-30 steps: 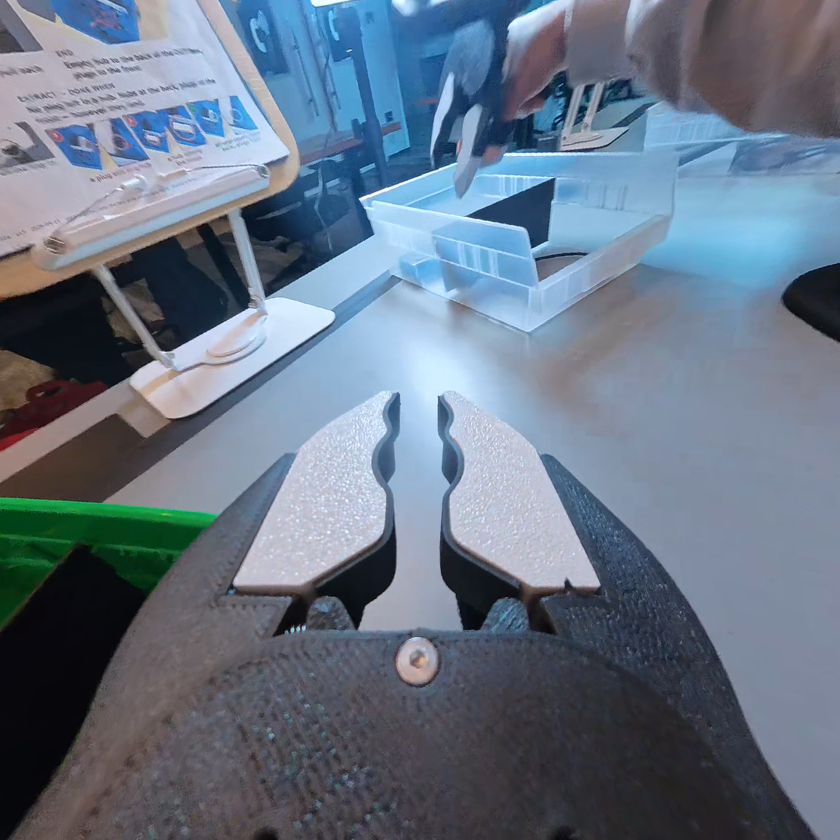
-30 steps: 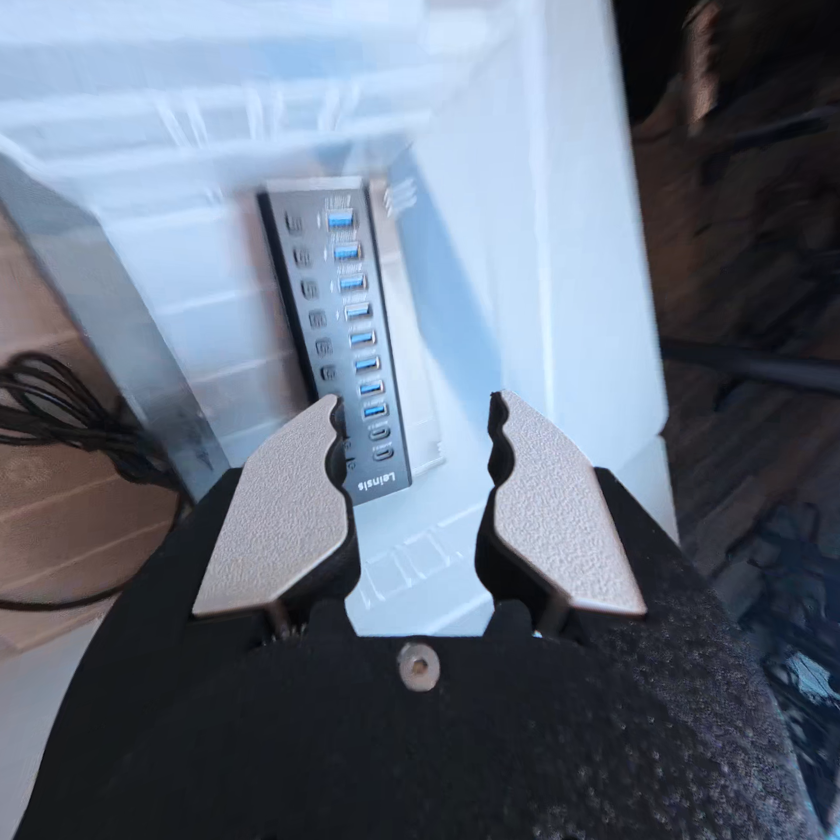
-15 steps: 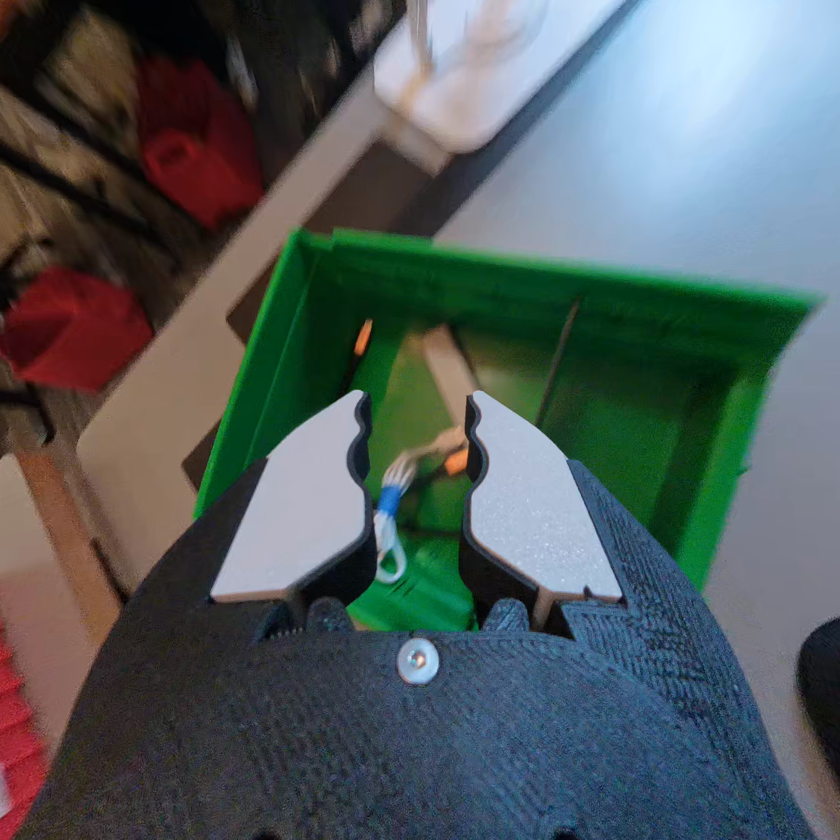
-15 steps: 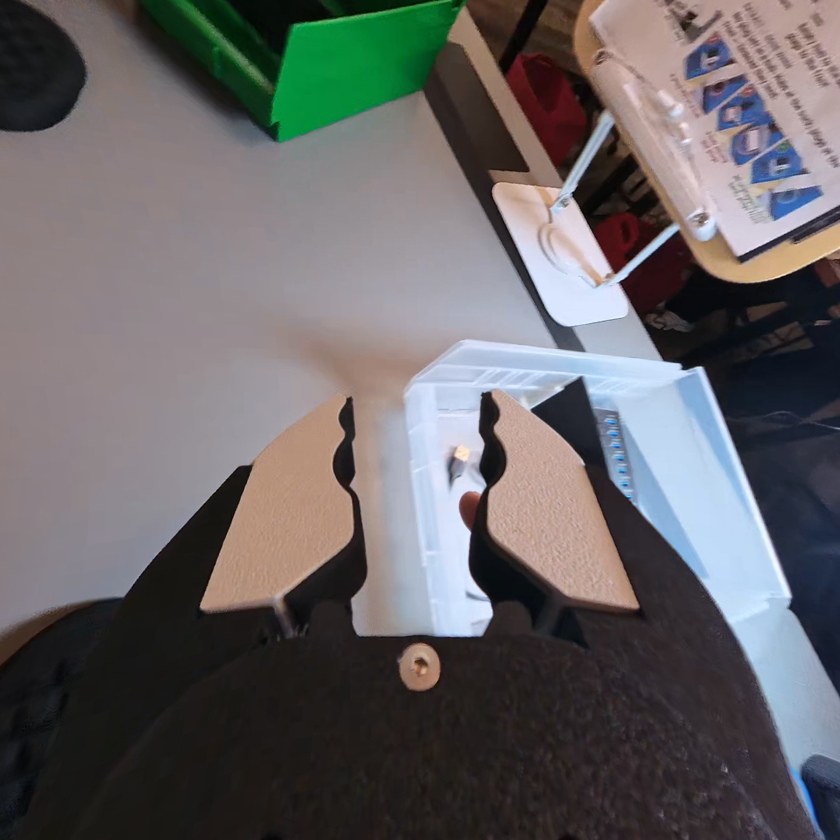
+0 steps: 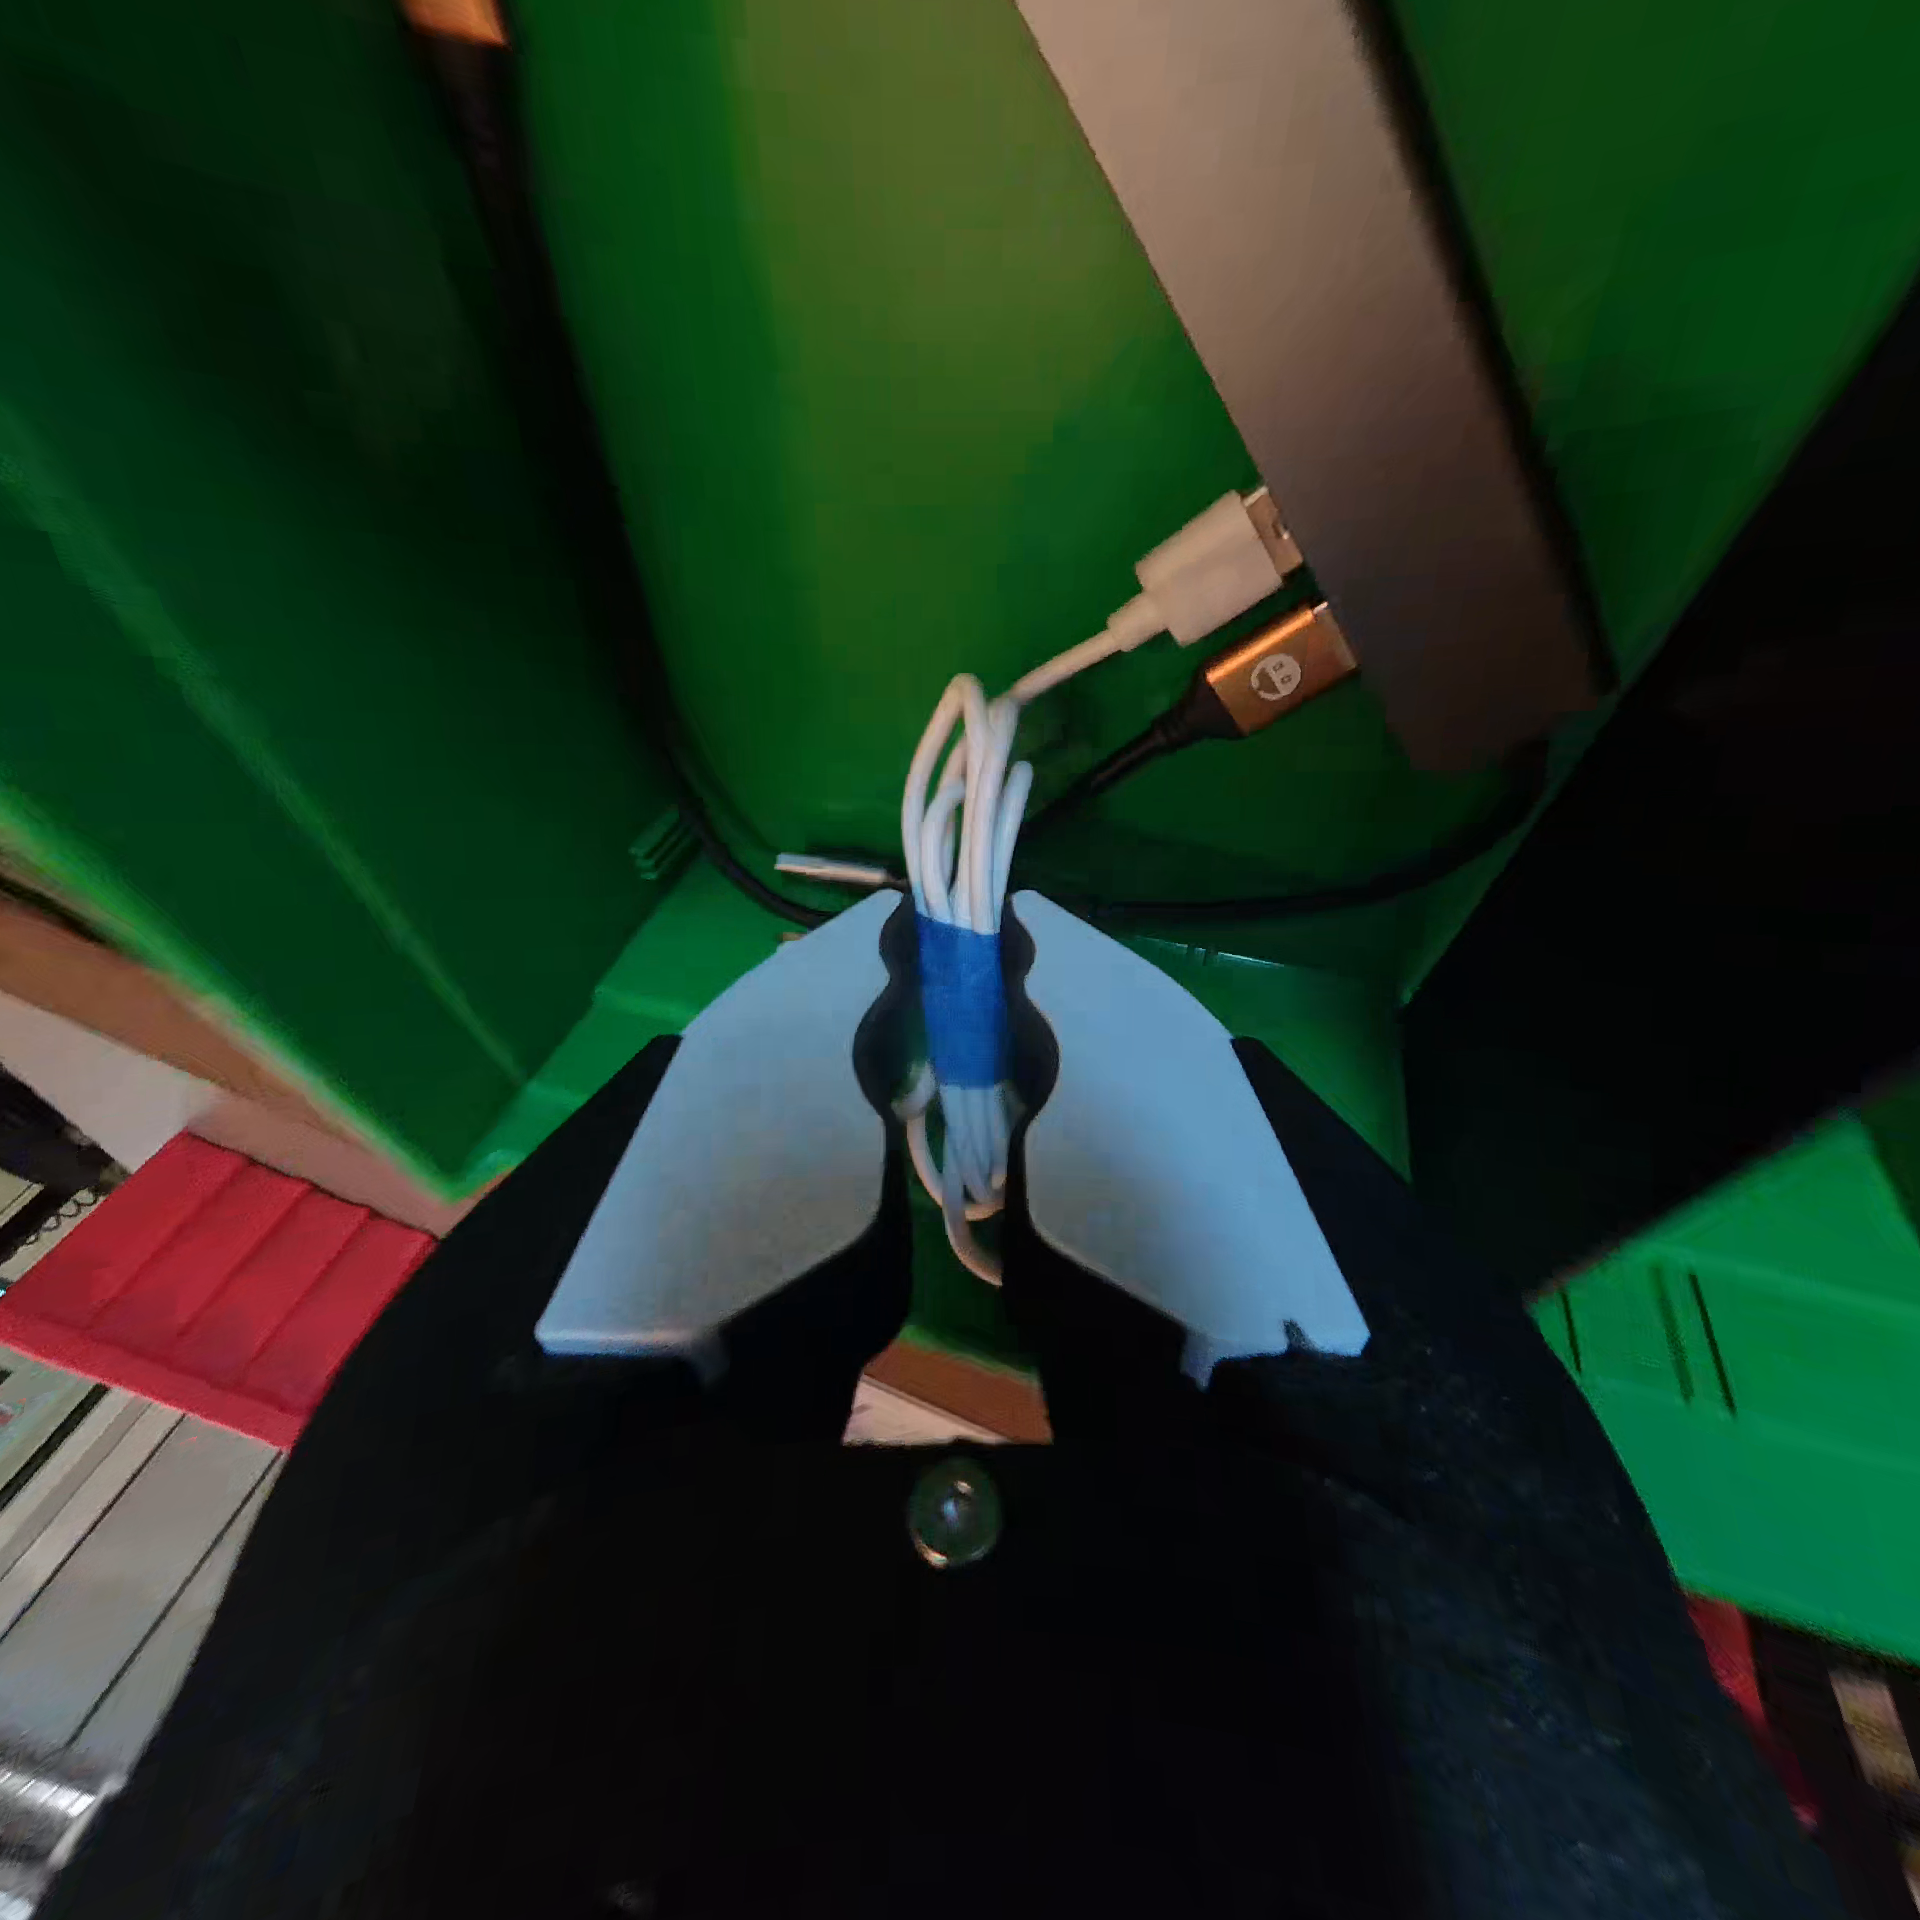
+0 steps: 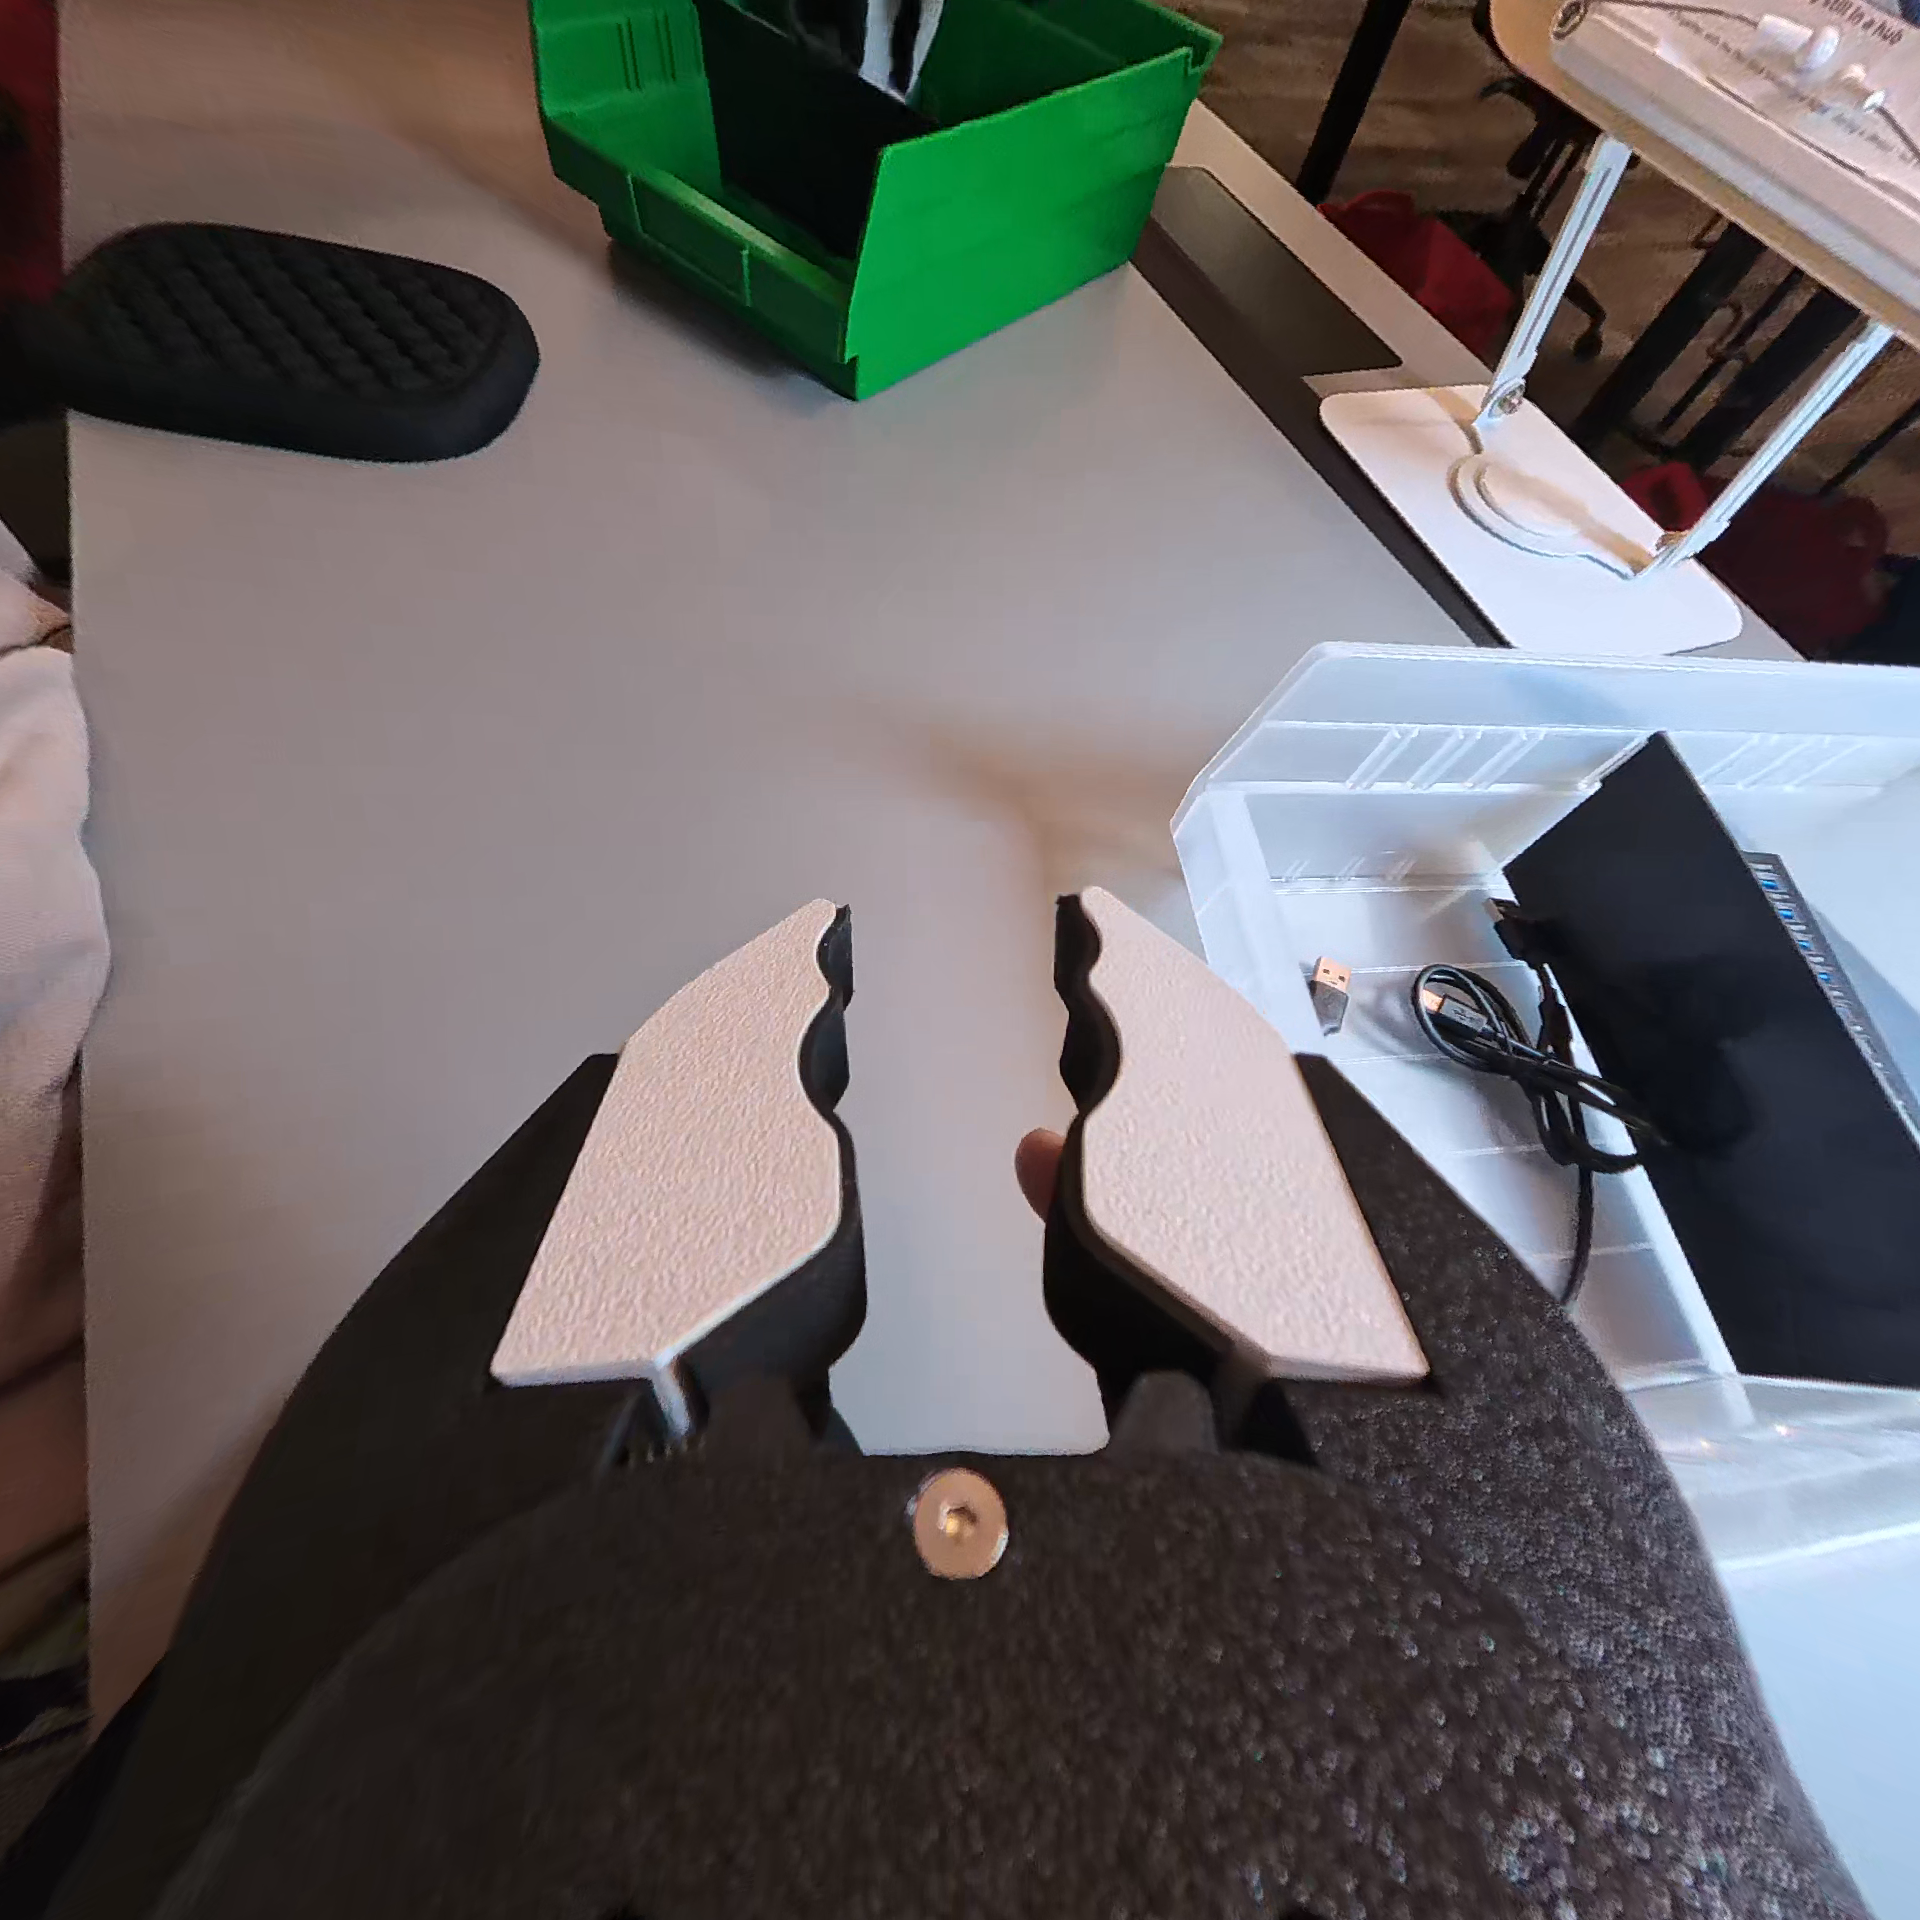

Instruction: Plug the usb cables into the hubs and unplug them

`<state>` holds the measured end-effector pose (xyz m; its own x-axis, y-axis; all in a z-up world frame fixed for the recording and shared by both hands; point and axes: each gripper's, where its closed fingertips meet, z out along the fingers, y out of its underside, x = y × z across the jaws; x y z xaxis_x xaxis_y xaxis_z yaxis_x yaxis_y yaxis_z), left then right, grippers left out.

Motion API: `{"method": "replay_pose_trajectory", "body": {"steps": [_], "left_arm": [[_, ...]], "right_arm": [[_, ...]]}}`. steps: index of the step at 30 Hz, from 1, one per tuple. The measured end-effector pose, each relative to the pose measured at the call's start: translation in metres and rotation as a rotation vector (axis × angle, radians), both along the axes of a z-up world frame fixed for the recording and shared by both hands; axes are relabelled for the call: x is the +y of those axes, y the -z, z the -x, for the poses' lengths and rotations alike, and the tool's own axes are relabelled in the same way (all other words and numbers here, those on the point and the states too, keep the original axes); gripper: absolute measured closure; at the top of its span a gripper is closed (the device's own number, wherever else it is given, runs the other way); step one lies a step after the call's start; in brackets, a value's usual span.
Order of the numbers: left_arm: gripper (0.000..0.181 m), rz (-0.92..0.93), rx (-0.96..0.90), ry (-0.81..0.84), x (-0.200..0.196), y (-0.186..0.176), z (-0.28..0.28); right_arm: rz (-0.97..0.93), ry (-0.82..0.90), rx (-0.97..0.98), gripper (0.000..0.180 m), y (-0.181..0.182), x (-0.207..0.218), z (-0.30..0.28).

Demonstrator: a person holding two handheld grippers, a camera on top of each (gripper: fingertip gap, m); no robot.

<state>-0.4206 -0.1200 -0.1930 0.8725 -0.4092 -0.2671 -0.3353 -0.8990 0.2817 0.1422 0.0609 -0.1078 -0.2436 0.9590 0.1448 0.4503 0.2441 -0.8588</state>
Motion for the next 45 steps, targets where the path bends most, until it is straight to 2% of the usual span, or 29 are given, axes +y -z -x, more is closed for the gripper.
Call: {"method": "replay_pose_trajectory", "body": {"steps": [5, 11, 14, 17, 20, 24, 27, 29, 31, 33, 34, 38, 42, 45], "left_arm": [[0.167, -0.288, 0.021, 0.051, 0.026, -0.078, -0.015], [0.167, -0.582, 0.155, 0.182, 0.043, -0.186, -0.048], [0.167, -0.709, 0.178, 0.286, 0.050, -0.231, -0.085], [0.167, -0.830, 0.102, 0.408, 0.058, -0.254, -0.142], [0.167, -0.956, -0.023, 0.534, 0.068, -0.258, -0.208], [0.167, -1.125, -0.200, 0.700, 0.077, -0.244, -0.297], [0.167, -1.195, -0.328, 0.806, 0.079, -0.222, -0.352], [0.167, -1.223, -0.402, 0.841, 0.081, -0.208, -0.377], [0.167, -1.248, -0.433, 0.848, 0.085, -0.195, -0.389], [0.167, -1.250, -0.454, 0.840, 0.090, -0.184, -0.394], [0.167, -1.249, -0.461, 0.825, 0.093, -0.179, -0.393], [0.157, -1.297, -0.563, 0.667, 0.102, -0.175, -0.376], [0.158, -1.540, -0.742, 0.478, 0.095, -0.194, -0.359], [0.158, -1.575, -0.968, 0.312, 0.092, -0.172, -0.360]], "right_arm": [[0.057, -0.022, 0.057, 0.146, -0.003, -0.004, 0.006], [0.093, -0.085, 0.153, 0.148, -0.017, -0.026, 0.039], [0.087, -0.110, 0.198, 0.147, -0.029, -0.042, 0.060], [0.080, -0.112, 0.250, 0.144, -0.040, -0.055, 0.082], [0.078, -0.093, 0.268, 0.132, -0.046, -0.062, 0.101], [0.496, -0.155, 0.238, 0.125, -0.049, -0.080, 0.116], [0.786, -0.215, 0.277, 0.112, -0.055, -0.085, 0.121], [1.016, -0.299, 0.338, 0.122, -0.067, -0.084, 0.114], [1.131, -0.347, 0.362, 0.131, -0.070, -0.084, 0.108], [1.145, -0.323, 0.353, 0.165, -0.061, -0.085, 0.109], [1.133, -0.286, 0.354, 0.168, -0.055, -0.082, 0.112], [1.129, -0.180, 0.415, 0.169, -0.049, -0.063, 0.114], [1.040, -0.041, 0.510, 0.169, -0.053, -0.031, 0.108], [1.025, -0.006, 0.653, 0.169, -0.072, -0.006, 0.095]]}}
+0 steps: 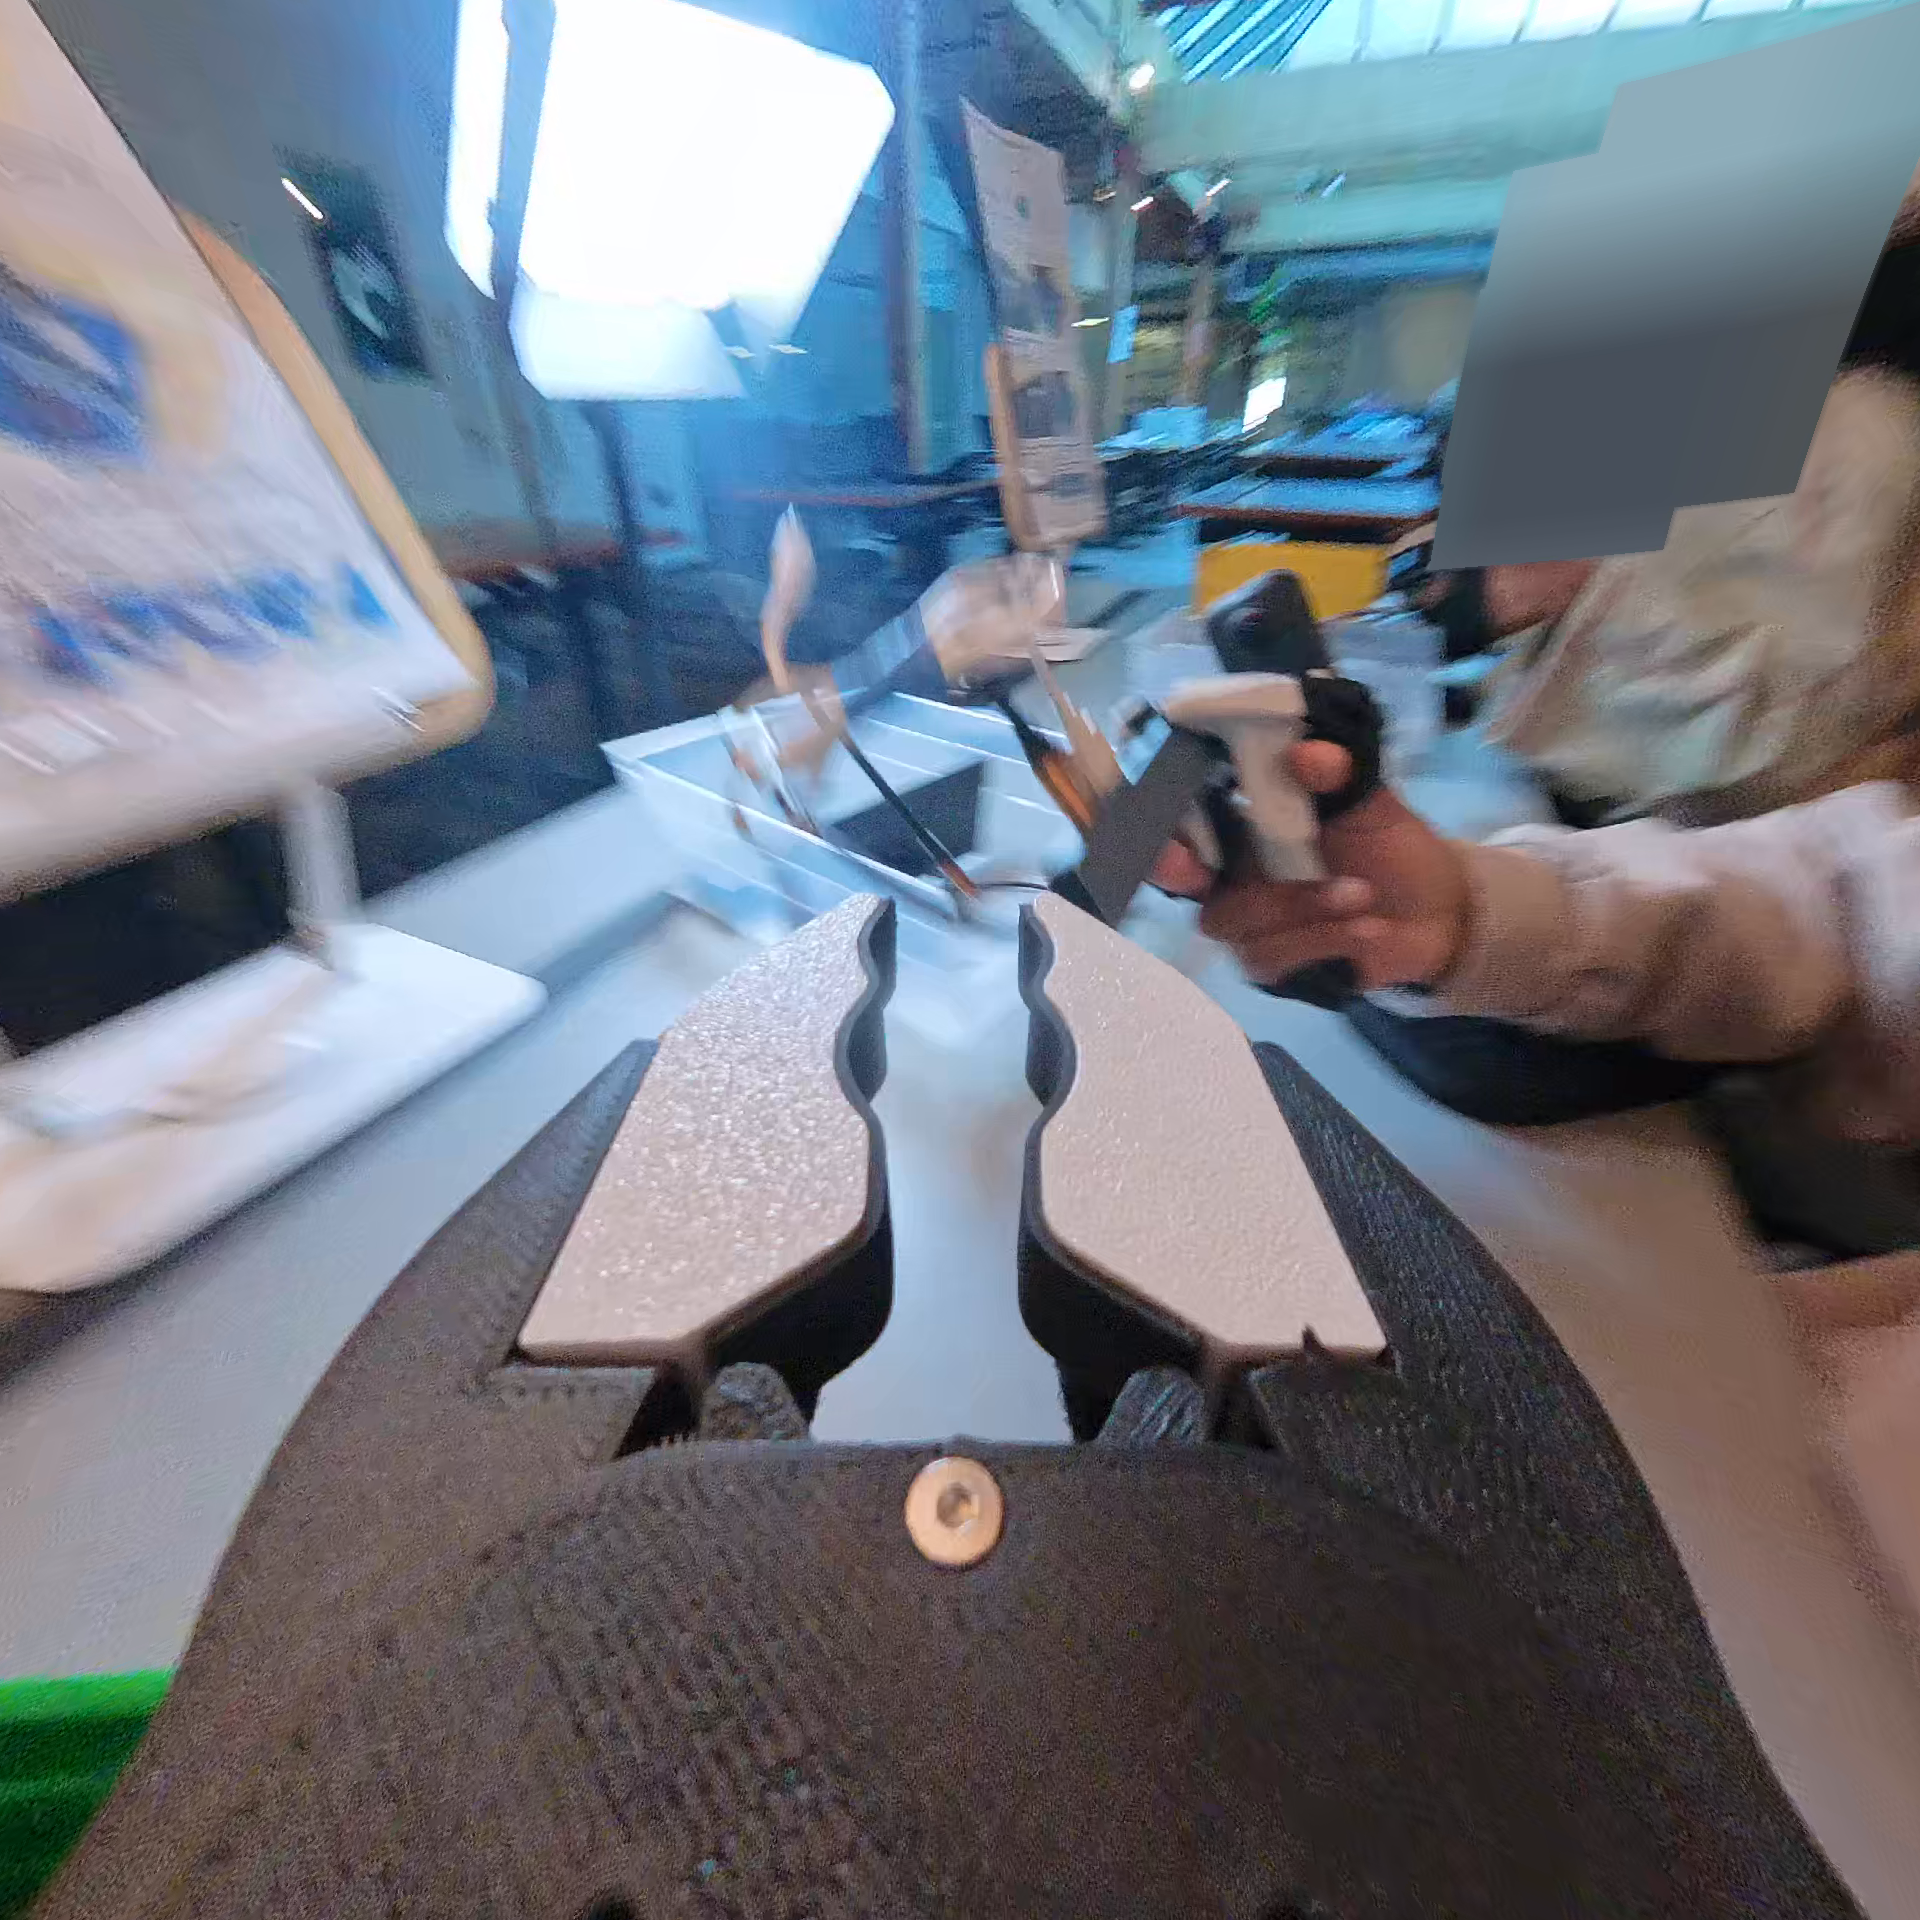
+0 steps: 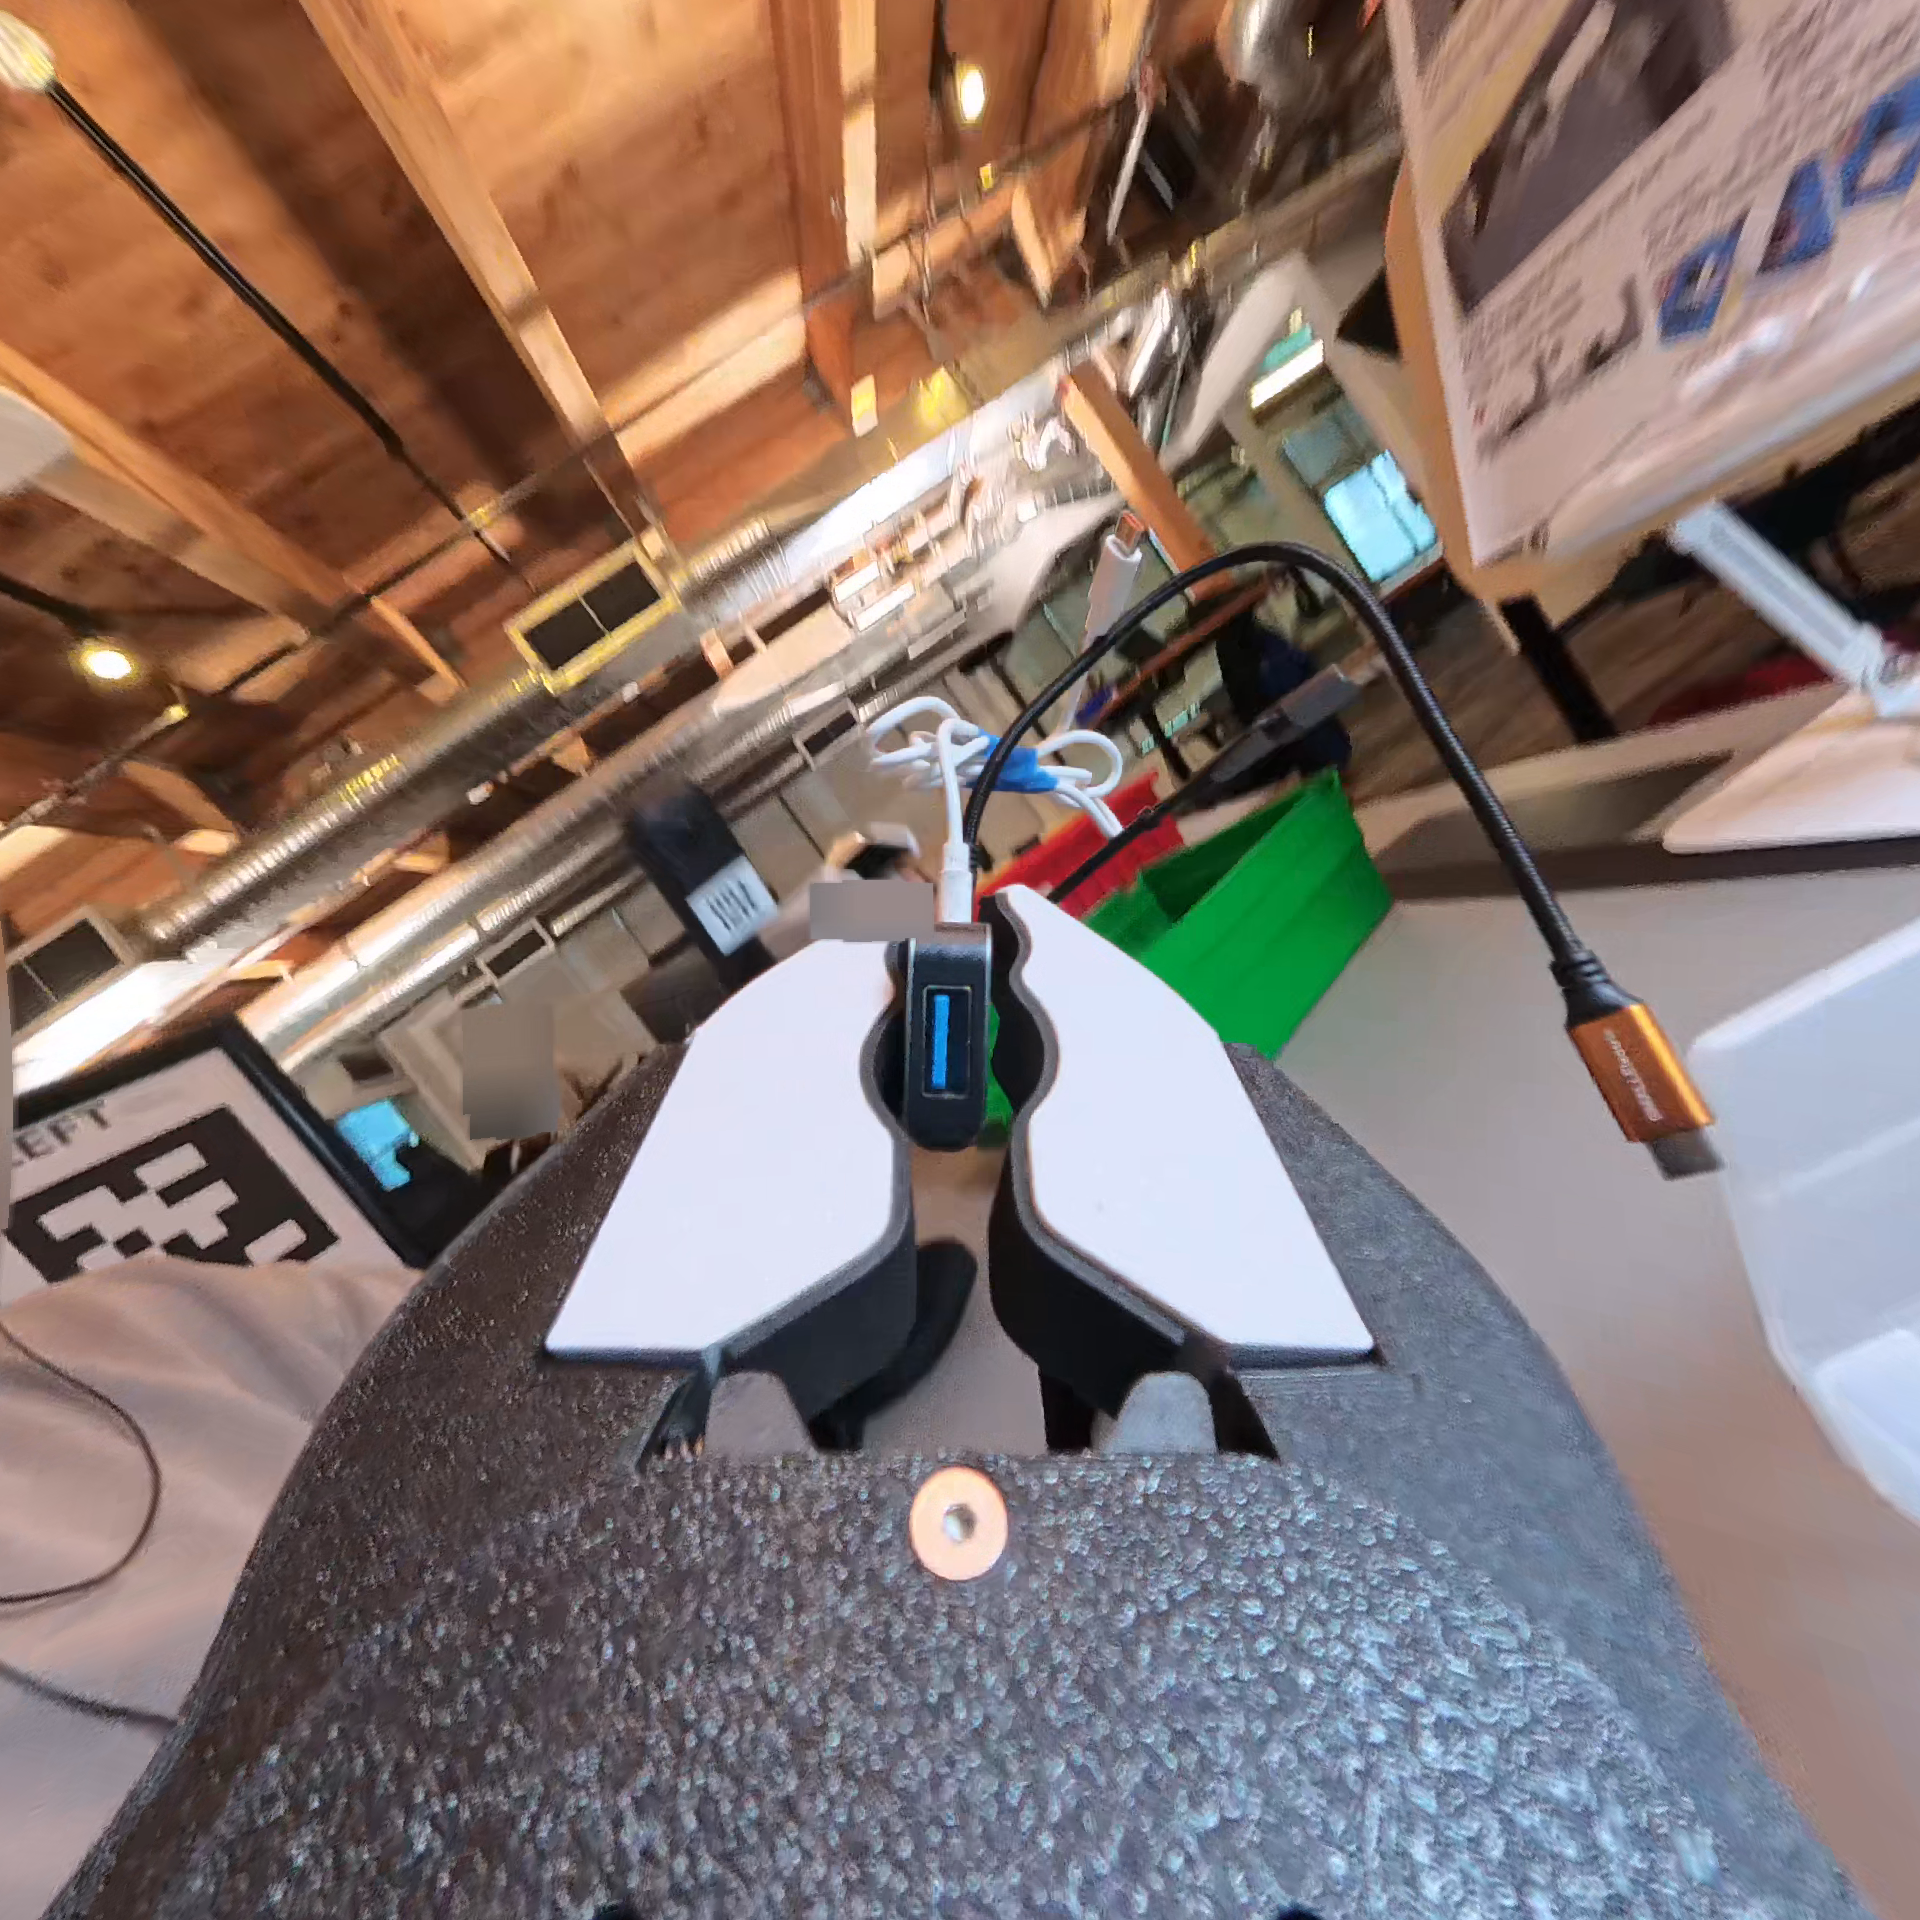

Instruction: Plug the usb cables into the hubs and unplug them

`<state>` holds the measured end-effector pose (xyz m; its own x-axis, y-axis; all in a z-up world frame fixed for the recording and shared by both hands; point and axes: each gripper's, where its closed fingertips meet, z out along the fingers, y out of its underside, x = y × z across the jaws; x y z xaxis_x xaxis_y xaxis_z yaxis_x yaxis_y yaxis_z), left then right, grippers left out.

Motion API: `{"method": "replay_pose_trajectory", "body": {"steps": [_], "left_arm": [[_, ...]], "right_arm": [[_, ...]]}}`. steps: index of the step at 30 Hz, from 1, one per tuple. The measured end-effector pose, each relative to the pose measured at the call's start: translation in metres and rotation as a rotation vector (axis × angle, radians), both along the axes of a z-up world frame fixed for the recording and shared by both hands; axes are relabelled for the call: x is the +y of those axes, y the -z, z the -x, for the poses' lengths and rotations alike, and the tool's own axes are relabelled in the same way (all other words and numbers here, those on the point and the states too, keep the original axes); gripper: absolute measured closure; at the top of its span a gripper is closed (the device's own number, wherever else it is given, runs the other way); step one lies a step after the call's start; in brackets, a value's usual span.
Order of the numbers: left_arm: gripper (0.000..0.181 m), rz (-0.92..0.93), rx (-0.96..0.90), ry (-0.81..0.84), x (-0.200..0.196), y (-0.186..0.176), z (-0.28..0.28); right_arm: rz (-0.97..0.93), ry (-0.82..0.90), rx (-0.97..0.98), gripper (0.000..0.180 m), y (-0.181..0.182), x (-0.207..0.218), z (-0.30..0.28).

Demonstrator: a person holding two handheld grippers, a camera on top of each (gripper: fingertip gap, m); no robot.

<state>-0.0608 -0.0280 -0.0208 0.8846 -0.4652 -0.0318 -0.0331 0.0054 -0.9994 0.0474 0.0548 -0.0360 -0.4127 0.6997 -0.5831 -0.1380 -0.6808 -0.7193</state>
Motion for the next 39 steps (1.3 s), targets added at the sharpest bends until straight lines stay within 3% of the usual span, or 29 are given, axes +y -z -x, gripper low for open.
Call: {"method": "replay_pose_trajectory", "body": {"steps": [3, 7, 10, 13, 16, 19, 23, 27, 32, 36, 39], "left_arm": [[0.136, 0.176, -0.301, 0.212, 0.005, 0.040, -0.041], [0.132, 0.151, -0.529, 0.338, 0.020, 0.031, -0.087], [0.165, 0.052, -0.437, 0.281, 0.027, 0.020, -0.091], [0.169, 0.048, -0.305, 0.307, 0.016, 0.020, -0.088], [0.169, 0.032, -0.217, 0.309, 0.002, 0.018, -0.075], [0.169, 0.028, -0.148, 0.275, -0.008, 0.016, -0.054], [0.169, 0.172, -0.114, 0.366, -0.022, 0.034, -0.049], [0.169, 0.303, 0.014, 0.383, -0.025, 0.068, -0.058], [0.170, 0.456, 0.086, 0.322, -0.022, 0.097, -0.054], [0.170, 0.513, 0.070, 0.318, -0.024, 0.104, -0.048], [0.170, 0.500, 0.064, 0.369, -0.027, 0.101, -0.063]], "right_arm": [[0.007, 0.050, 0.136, 0.169, -0.022, 0.007, -0.011], [-0.014, 0.058, 0.207, 0.168, -0.027, -0.014, -0.007], [-0.074, 0.031, 0.148, 0.168, -0.008, -0.040, 0.005], [-0.090, -0.065, 0.099, 0.164, 0.001, -0.050, 0.008], [-0.331, -0.117, -0.061, 0.155, 0.026, -0.056, 0.013], [-0.559, -0.026, -0.161, 0.149, 0.037, -0.042, 0.014], [-0.716, 0.007, -0.202, 0.150, 0.031, -0.044, 0.012], [-0.882, -0.084, -0.290, 0.153, 0.049, -0.070, 0.018], [-0.923, -0.177, -0.358, 0.155, 0.066, -0.092, 0.021], [-0.857, -0.167, -0.365, 0.156, 0.058, -0.087, 0.020], [-0.832, -0.197, -0.452, 0.156, 0.078, -0.091, 0.026]]}}
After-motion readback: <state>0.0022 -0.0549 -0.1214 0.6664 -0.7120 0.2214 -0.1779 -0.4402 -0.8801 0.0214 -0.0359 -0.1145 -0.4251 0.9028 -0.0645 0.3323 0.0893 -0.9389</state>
